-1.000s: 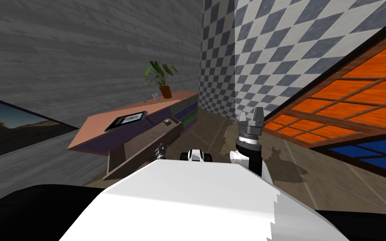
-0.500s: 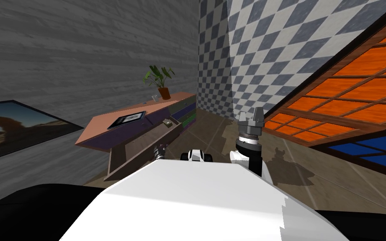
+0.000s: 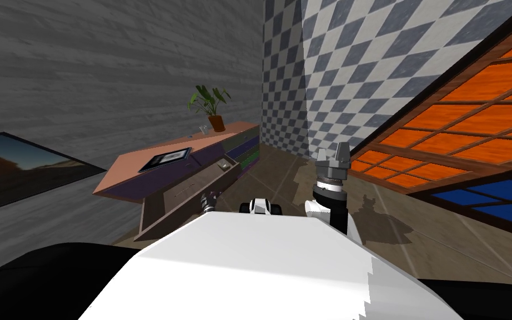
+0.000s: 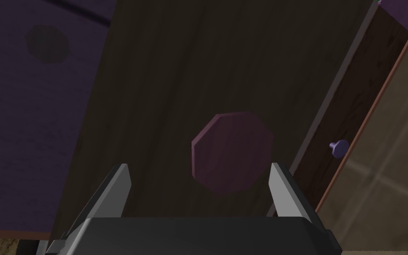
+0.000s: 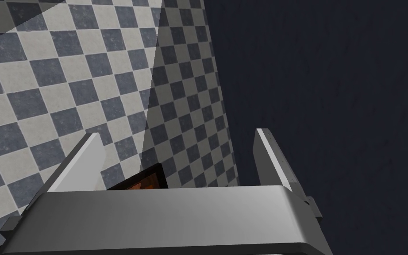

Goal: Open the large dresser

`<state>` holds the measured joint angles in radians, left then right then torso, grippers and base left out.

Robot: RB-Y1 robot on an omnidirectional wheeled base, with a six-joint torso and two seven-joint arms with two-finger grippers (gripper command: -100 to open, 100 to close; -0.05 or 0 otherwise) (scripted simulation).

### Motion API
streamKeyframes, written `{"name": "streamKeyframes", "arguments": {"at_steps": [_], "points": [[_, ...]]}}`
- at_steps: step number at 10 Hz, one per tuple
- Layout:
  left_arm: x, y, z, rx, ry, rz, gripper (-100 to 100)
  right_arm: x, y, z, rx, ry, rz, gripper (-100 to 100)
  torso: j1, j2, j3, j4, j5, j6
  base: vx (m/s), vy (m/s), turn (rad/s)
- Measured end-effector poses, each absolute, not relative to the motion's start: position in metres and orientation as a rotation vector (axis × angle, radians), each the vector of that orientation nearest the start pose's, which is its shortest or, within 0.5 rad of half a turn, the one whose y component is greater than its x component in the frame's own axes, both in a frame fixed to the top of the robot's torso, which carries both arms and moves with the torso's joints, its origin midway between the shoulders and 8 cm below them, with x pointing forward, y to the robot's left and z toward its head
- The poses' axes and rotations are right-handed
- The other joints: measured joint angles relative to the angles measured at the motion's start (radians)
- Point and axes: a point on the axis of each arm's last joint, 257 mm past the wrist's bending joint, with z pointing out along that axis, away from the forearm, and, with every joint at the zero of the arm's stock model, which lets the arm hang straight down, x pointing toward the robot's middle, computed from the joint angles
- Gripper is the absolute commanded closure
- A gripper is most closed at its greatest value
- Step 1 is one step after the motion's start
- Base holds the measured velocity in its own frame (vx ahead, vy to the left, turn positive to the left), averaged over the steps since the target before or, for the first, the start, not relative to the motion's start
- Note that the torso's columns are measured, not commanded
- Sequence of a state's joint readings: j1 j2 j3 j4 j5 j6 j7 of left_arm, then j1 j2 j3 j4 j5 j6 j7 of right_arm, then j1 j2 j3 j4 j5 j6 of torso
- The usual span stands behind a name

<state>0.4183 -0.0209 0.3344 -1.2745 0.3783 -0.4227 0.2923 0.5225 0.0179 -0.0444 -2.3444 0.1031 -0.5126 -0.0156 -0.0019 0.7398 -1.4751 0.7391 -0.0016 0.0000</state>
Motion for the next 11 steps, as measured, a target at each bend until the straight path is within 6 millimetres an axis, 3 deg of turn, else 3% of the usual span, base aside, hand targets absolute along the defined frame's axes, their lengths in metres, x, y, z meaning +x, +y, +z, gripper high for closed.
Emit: {"name": "streamKeyframes", "arguments": {"at_steps": [5, 6, 11], "points": [[0.27, 0.499, -0.404, -1.879, 0.431, -0.96, -100, 0.327, -0.281, 0.047, 0.56, 0.616, 1.209, 0, 0.002, -0.002, -0.001, -0.001, 0.002, 0.0, -0.002, -0.041, -0.015], [0.269, 0.499, -0.404, -1.882, 0.432, -0.959, 0, 0.327, -0.281, 0.047, 0.56, 0.616, 1.209, 0, 0.003, -0.002, -0.001, -0.001, 0.002, 0.0, 0.0, 0.0, 0.0], [0.27, 0.499, -0.404, -1.882, 0.431, -0.96, 0, 0.327, -0.281, 0.047, 0.56, 0.616, 1.209, 0, 0.002, -0.002, -0.001, -0.001, 0.002, 0.0, 0.0, 0.0, 0.0]]}}
